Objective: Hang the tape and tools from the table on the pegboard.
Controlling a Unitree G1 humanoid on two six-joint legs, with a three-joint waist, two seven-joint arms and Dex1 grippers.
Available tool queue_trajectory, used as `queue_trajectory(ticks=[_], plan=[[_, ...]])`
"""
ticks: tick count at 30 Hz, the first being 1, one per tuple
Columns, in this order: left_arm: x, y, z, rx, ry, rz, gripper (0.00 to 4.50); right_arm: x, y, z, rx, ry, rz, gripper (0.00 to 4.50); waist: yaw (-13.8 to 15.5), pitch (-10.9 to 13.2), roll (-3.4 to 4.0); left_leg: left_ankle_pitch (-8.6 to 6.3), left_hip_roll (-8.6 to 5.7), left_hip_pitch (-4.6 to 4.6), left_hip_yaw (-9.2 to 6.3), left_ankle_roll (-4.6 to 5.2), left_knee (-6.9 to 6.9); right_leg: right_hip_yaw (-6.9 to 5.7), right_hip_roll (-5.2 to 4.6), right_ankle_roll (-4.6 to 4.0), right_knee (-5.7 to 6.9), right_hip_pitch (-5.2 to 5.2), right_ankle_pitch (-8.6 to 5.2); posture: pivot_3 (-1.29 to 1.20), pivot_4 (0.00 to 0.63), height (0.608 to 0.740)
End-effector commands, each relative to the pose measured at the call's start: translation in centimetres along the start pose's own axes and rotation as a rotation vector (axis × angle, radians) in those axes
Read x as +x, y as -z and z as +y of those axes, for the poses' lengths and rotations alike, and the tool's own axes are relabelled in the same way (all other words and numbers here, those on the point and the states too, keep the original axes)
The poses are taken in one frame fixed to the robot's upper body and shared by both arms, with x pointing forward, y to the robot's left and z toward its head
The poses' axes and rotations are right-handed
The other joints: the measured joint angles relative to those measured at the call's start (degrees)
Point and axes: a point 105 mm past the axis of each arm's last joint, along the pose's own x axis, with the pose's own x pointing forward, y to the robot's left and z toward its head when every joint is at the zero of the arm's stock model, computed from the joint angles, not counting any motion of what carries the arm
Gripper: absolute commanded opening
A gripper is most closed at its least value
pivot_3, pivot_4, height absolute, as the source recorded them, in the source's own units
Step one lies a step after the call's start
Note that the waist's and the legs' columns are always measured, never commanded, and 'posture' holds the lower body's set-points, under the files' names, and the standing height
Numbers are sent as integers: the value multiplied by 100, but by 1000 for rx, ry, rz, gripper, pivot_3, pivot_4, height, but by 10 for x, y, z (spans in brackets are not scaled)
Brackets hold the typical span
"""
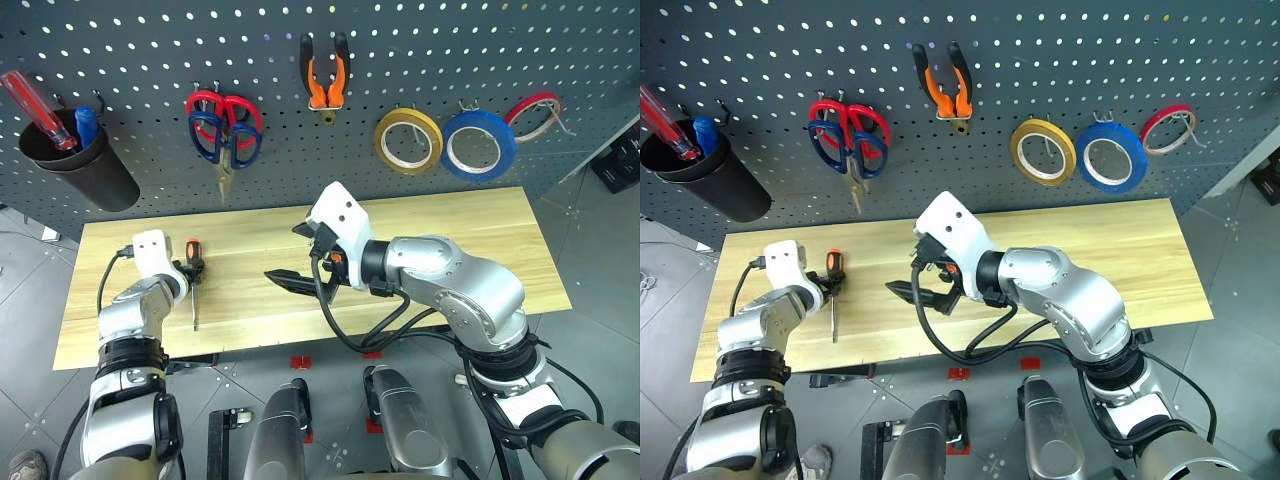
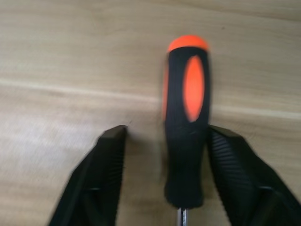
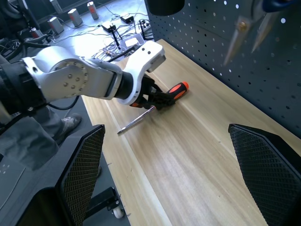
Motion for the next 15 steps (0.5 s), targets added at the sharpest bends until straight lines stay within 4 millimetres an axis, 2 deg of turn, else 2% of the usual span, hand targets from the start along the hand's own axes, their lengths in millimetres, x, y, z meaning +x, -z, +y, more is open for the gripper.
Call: queue_trajectory(ticks=[1,2,3,8,12,15], plan=[[-5,19,10,31,-10,54,1123,-3,-14,6,-58,-18,-50,4500,-4,-1,0,0,0,0,-1,-1,0,-1,0,0,1,0,0,-318,392,740],[-7,19,12,36,-13,53,860,-2,-13,5,-60,-16,-49,4500,-20,-3,-1,0,0,0,-1,-1,0,0,0,0,1,0,0,-317,385,740],[-9,21,14,38,-14,53,798,-2,-12,4,-62,-13,-50,4500,-28,-6,-1,1,0,0,-1,-1,0,0,-1,0,1,0,0,-315,368,740],[-42,24,20,93,-3,0,798,-7,-19,-8,-142,15,-83,4500,-113,-28,-7,3,0,-1,0,-7,-3,4,-2,0,-3,-1,1,-308,314,740],[-81,3,-13,117,187,-160,798,-22,-24,-5,-293,-14,-173,4500,-55,-43,-21,17,0,-8,-5,-33,-7,-5,-3,0,-9,-4,0,-312,283,740],[-109,-23,-18,201,206,-303,798,-35,-28,1,-302,-73,-222,4500,15,-57,-33,20,-2,-19,-20,-38,-7,-26,-9,-1,-9,-6,1,-300,265,740]])
